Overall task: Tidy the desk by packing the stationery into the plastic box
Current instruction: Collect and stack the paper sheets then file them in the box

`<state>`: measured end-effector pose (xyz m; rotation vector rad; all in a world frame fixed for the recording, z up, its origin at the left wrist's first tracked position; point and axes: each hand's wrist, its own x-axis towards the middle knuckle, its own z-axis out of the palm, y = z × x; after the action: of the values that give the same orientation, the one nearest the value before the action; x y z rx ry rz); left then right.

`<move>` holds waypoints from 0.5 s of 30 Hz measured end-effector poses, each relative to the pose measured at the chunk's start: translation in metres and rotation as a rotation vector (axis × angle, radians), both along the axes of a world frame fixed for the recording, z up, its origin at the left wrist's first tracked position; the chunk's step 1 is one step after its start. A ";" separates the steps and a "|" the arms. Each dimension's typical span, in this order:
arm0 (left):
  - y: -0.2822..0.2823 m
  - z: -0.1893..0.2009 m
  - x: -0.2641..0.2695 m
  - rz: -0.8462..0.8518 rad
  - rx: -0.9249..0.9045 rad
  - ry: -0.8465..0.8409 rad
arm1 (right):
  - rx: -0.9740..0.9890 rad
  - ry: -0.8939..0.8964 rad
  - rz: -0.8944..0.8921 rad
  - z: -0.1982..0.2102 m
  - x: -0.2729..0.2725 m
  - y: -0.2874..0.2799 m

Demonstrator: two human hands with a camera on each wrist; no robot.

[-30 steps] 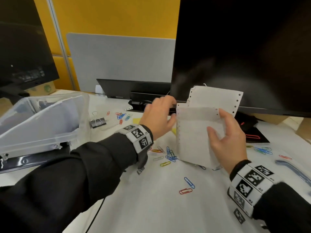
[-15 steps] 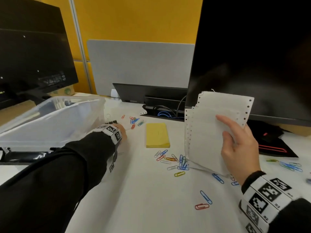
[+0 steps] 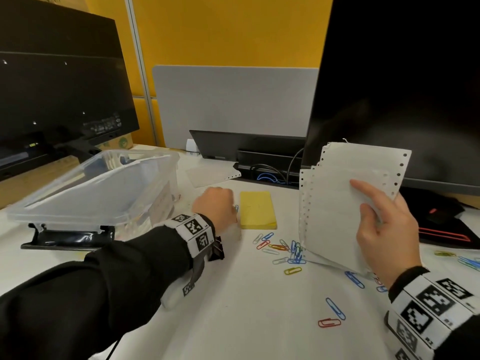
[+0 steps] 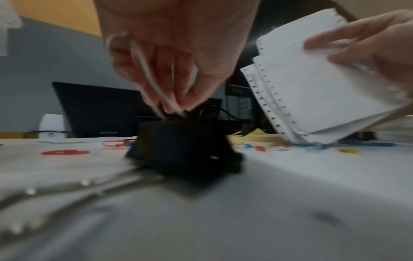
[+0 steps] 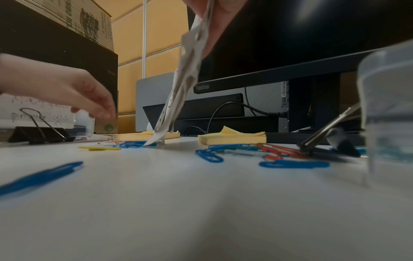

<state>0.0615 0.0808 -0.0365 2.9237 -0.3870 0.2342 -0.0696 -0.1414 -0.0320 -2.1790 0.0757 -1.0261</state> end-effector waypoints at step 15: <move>0.020 -0.015 0.033 0.167 0.298 0.416 | 0.060 0.037 -0.049 0.001 0.000 -0.001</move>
<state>0.0941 0.1013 -0.0516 3.1813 -0.1195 -0.4426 -0.0695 -0.1420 -0.0311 -2.1519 0.1755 -0.9979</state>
